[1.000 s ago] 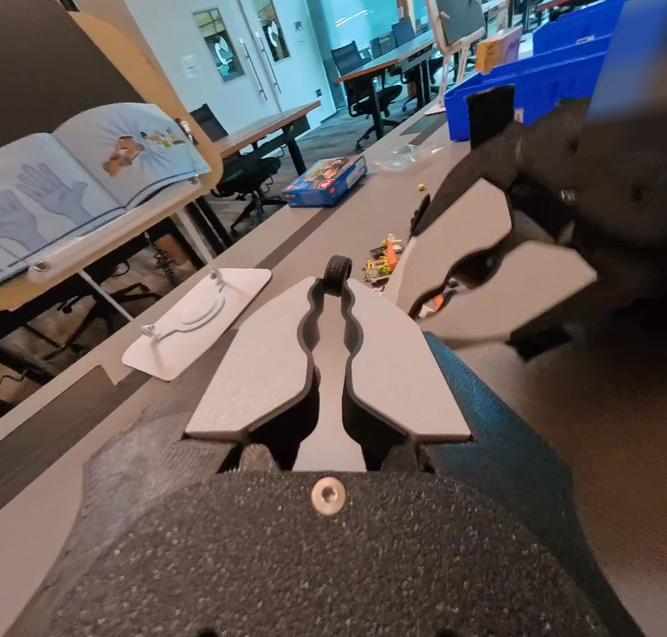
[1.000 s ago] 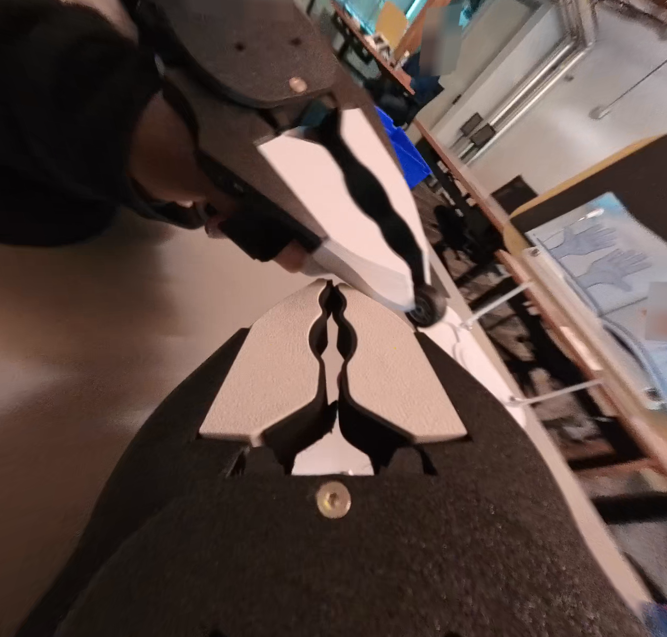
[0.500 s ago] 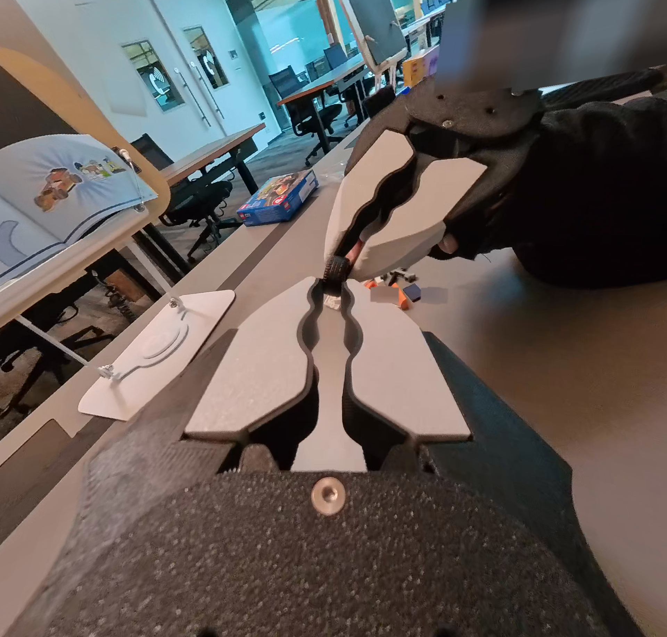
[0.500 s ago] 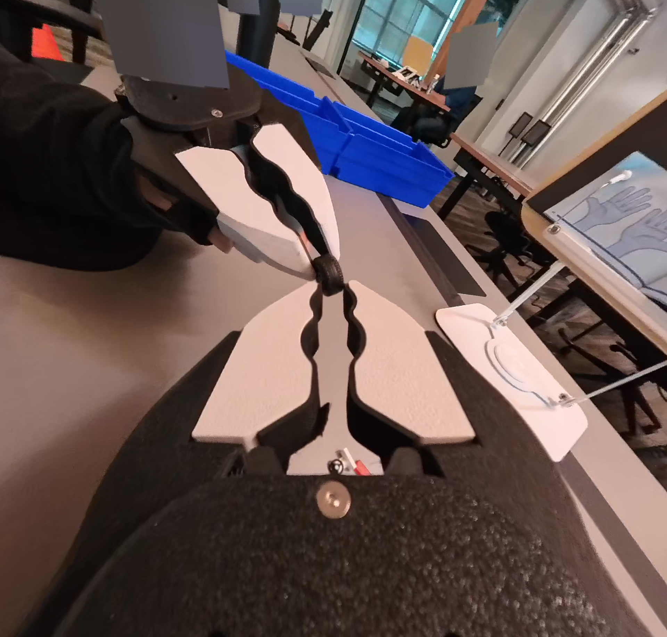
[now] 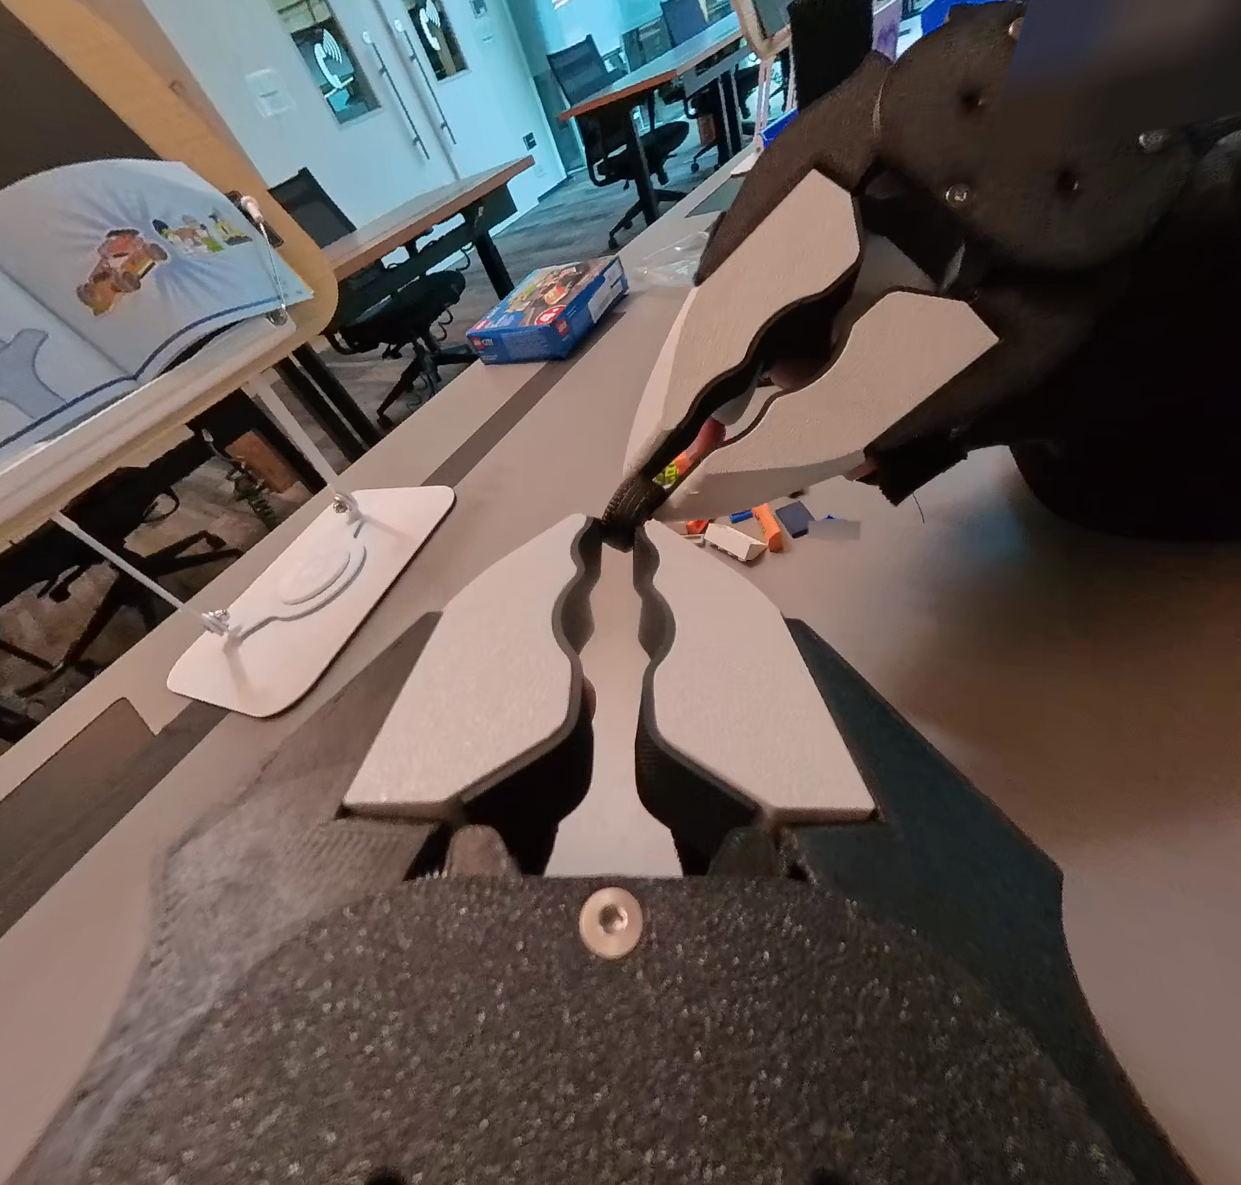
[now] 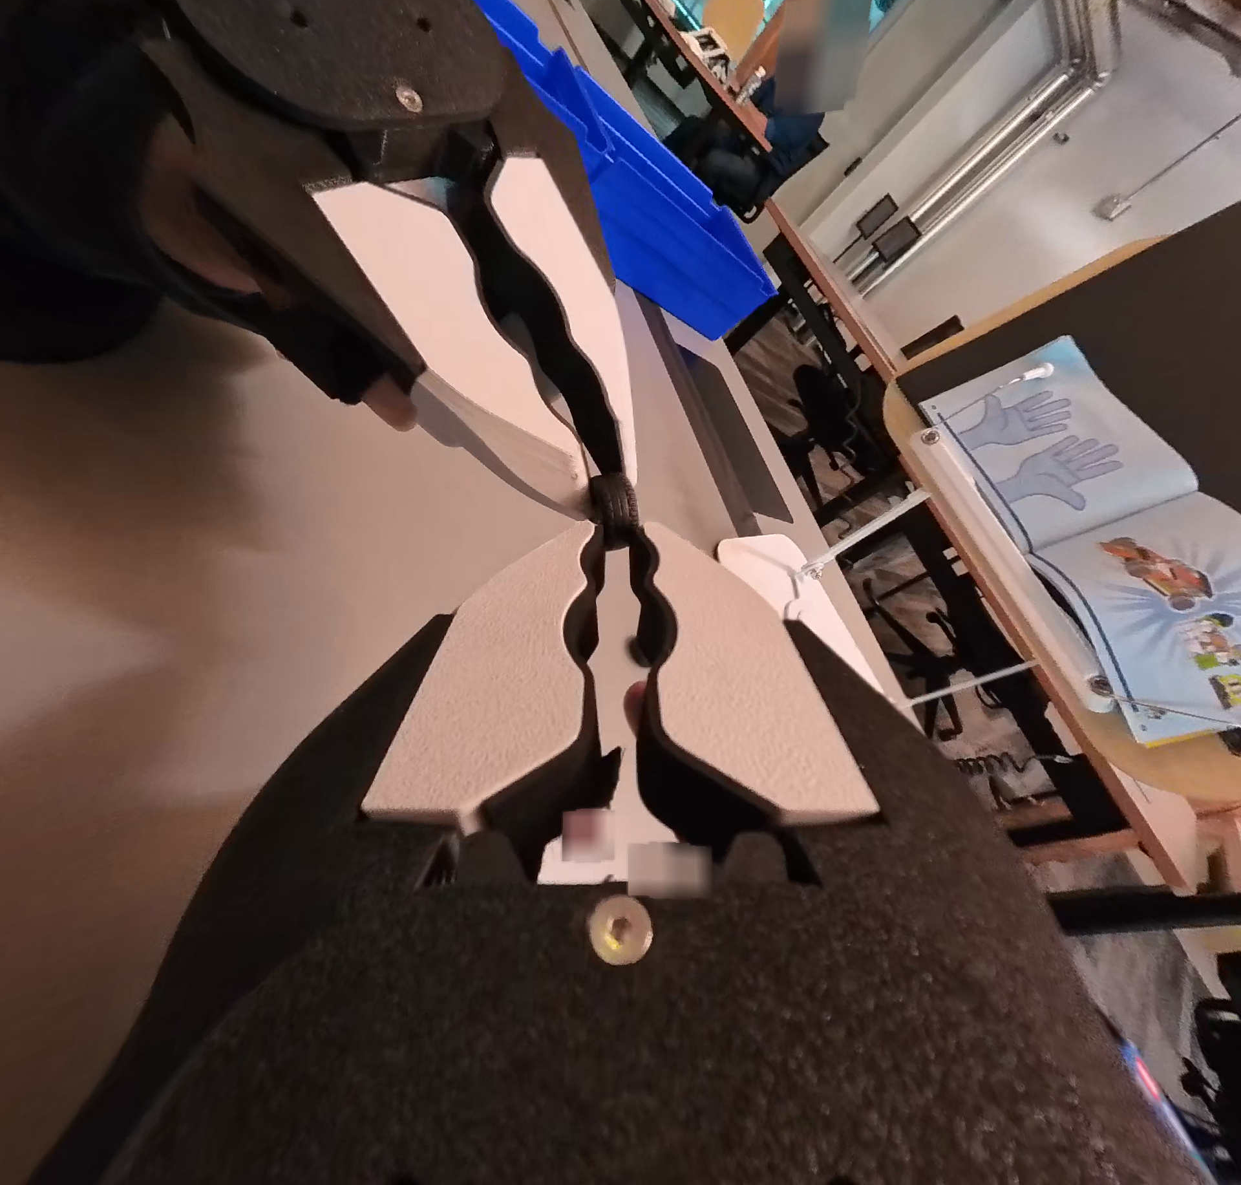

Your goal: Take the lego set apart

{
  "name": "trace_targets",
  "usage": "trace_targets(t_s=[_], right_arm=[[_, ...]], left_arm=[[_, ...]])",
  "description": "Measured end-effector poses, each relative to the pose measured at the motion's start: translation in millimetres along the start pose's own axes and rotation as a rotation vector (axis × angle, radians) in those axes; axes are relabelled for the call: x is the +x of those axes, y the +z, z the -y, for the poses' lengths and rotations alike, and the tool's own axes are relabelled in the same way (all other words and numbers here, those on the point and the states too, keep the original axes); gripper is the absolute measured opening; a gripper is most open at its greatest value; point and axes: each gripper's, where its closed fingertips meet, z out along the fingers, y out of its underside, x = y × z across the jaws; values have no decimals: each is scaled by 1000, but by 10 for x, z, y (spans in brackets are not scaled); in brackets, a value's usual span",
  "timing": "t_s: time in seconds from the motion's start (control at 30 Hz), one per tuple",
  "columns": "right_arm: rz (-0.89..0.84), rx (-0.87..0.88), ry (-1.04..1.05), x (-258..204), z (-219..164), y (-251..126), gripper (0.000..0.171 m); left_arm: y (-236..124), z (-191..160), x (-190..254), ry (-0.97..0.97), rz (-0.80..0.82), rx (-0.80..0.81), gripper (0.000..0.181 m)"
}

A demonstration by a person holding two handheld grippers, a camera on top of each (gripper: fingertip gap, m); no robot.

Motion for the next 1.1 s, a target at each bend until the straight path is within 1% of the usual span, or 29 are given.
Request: trace_targets(t_s=[0.23, 0.6, 0.83, 0.9, 0.93, 0.97, 1.0, 1.03, 1.07, 1.1], right_arm=[[27, -29, 15, -60, -59, 14, 6], [89, -12, 119, -130, -116, 22, 5], [135, 18, 189, -162, -110, -2, 5], [163, 52, 208, -196, -44, -34, 4], [211, 80, 199, -270, 13, -24, 3], [318, 95, 165, -521, 97, 5, 0], [347, 61, 103, -708, 84, 97, 0], [355, 74, 108, -740, 115, 121, 0], [344, 135, 165, -623, 206, 68, 0], [327, 169, 199, -494, 257, 9, 0]], left_arm=[[37, -80, 2, -33, 5, -26, 9], [71, -152, 25, -117, -23, -36, 10], [78, -154, 36, -151, -43, -21, 10], [99, -188, 45, -154, -38, -29, 10], [101, -123, 54, -161, -47, 9, 0], [70, 113, 107, -181, -92, 96, 0], [51, 280, 140, -137, -88, 134, 0], [46, 301, 139, -83, -60, 127, 0], [29, 245, 78, -89, -36, 117, 0], [-2, 193, -10, -139, -26, 117, 0]])
